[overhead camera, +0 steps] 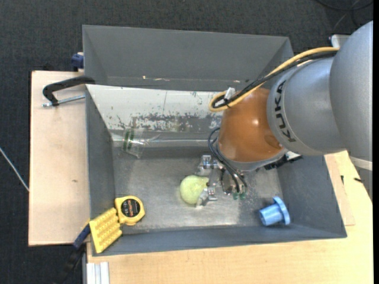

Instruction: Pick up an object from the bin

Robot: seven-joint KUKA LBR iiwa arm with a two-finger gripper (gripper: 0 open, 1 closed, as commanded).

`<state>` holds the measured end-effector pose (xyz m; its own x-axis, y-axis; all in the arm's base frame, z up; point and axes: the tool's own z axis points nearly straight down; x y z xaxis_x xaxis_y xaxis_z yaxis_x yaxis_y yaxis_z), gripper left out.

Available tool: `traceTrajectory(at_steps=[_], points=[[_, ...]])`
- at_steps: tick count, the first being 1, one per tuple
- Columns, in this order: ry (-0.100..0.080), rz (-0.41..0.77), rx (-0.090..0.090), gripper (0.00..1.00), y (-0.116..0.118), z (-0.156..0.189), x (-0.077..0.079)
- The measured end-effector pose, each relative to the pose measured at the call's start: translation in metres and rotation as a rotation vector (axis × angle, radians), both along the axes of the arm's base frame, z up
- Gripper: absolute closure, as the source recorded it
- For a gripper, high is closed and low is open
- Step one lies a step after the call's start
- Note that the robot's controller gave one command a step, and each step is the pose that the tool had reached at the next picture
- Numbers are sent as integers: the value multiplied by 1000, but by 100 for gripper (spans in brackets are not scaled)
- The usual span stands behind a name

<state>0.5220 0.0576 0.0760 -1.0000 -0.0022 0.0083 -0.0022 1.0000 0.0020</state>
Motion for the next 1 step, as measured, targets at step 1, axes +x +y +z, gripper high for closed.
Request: traceTrajectory(at_steps=[1], points=[[-20, -71, 1, 100, 15, 172, 36]])
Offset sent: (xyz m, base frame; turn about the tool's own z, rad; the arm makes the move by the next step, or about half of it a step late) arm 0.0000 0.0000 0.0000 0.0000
